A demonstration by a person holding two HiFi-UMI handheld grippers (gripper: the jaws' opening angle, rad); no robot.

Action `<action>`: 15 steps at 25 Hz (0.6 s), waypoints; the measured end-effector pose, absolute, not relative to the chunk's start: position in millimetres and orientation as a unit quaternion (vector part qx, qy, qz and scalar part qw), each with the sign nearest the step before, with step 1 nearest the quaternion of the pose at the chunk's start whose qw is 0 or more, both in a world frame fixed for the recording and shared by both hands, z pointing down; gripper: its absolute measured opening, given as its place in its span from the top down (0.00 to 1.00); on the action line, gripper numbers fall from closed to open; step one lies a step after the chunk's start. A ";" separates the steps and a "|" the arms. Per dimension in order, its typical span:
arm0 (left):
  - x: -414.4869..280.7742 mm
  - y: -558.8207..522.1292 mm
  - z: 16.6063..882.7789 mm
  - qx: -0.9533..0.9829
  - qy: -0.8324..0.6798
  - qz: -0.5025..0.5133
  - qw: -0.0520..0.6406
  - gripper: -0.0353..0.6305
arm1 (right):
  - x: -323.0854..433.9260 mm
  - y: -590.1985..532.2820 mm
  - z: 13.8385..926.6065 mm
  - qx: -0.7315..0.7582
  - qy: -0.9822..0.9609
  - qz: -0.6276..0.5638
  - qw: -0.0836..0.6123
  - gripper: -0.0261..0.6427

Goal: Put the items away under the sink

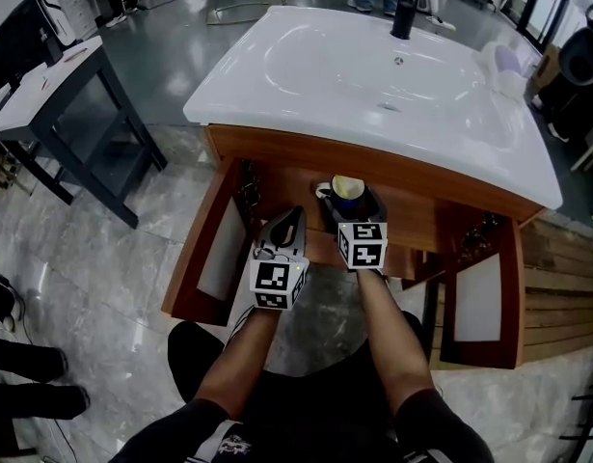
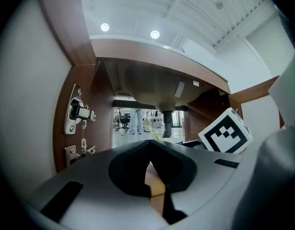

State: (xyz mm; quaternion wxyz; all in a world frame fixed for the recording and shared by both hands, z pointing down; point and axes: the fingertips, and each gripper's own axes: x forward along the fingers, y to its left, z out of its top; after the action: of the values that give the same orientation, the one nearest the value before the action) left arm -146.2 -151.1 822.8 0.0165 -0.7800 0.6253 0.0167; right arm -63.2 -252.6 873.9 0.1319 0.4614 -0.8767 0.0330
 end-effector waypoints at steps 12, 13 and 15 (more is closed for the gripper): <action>-135.0 -154.7 808.6 -0.787 0.617 0.028 0.021 0.95 | -29.2 -202.4 835.2 0.477 -0.877 0.014 0.056 0.37; -132.5 -154.4 807.0 -0.787 0.615 0.033 0.020 0.95 | -24.0 -198.5 828.3 0.481 -0.875 0.011 0.046 0.40; -127.7 -154.4 804.9 -0.790 0.611 0.047 0.010 0.95 | -13.1 -192.4 813.0 0.499 -0.866 0.000 0.024 0.58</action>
State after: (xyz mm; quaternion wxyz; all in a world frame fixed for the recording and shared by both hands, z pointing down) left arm -127.7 -154.4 804.9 0.0101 -0.7900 0.6112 0.0467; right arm -13.1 -192.4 813.0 0.0243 0.4989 -0.8663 0.0005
